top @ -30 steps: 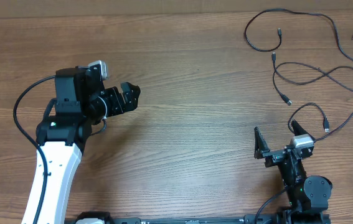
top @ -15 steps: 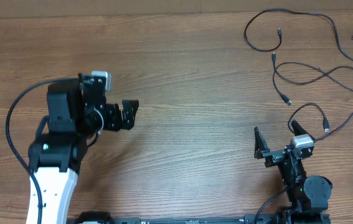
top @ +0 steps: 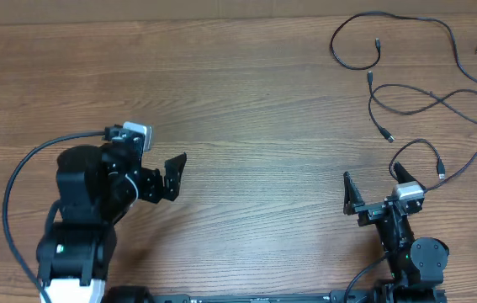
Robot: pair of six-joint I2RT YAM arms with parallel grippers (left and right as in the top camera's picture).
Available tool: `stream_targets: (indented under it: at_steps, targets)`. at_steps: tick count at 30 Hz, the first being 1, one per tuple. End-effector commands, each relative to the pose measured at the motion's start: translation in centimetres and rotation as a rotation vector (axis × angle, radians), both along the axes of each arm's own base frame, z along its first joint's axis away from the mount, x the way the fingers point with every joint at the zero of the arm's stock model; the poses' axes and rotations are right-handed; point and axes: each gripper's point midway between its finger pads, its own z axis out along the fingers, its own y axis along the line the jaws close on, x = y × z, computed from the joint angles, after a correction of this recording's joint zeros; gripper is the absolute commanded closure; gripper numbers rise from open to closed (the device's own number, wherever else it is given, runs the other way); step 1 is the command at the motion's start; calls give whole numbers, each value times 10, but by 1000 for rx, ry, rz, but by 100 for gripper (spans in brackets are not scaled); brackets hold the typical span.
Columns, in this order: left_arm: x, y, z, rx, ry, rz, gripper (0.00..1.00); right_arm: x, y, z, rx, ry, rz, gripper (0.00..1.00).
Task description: Untangle cables
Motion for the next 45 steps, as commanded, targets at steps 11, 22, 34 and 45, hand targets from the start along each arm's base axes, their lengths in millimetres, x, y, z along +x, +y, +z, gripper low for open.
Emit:
stream_targets:
  at_steps: [11, 22, 34, 45]
  targets:
    - [-25, 1, -11, 20, -180, -9, 1, 0, 0, -1, 2, -6, -1, 0]
    - [-28, 0, -27, -11, -413, 0, 0, 0, 0, -1, 2, -6, -1, 0]
    - [-39, 12, -34, 9, -536, 68, 0, 0, 0, -1, 2, -6, -1, 0]
    - [-39, 17, -47, -3, -593, 100, 0, 0, 0, -1, 2, -6, -1, 0]
